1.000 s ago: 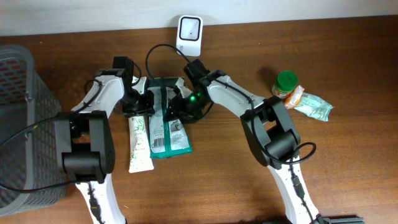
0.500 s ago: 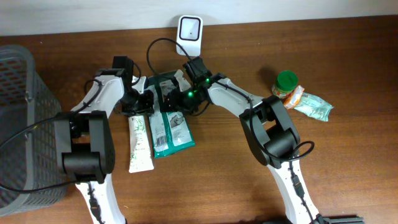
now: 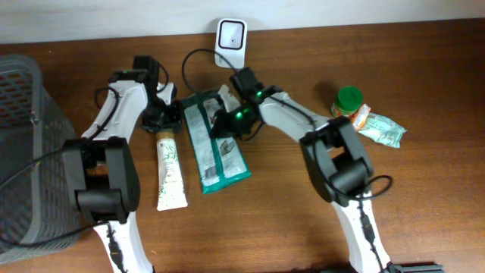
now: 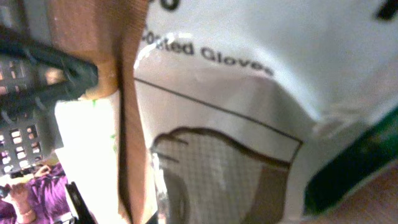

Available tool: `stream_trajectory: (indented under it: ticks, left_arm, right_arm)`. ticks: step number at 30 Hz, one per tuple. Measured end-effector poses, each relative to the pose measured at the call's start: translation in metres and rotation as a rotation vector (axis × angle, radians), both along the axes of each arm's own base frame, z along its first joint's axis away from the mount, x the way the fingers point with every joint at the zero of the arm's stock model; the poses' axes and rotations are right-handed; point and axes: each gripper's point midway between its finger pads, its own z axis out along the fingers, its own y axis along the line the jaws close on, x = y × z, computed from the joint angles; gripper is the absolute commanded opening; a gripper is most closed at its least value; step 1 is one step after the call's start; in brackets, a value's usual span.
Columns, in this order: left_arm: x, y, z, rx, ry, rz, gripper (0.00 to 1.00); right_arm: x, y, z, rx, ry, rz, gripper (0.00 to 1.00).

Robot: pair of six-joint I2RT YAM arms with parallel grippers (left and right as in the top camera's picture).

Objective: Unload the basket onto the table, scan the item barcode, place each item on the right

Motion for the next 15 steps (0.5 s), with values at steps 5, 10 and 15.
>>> stream_trajectory:
  ticks: [5, 10, 15]
  left_arm:
    - [0.017, 0.004, 0.085, 0.016, -0.18, 0.004, 0.04]
    - [0.017, 0.031, 0.096, 0.114, -0.204, 0.042, 0.29]
    - [0.017, 0.079, 0.095, 0.15, -0.199, 0.131, 0.66]
  right_arm:
    - [0.015, -0.04, 0.117, 0.099, -0.157, -0.034, 0.04]
    - [-0.005, -0.12, 0.22, 0.143, -0.233, -0.126, 0.04]
    - [-0.034, -0.135, 0.273, 0.208, -0.305, -0.115, 0.04]
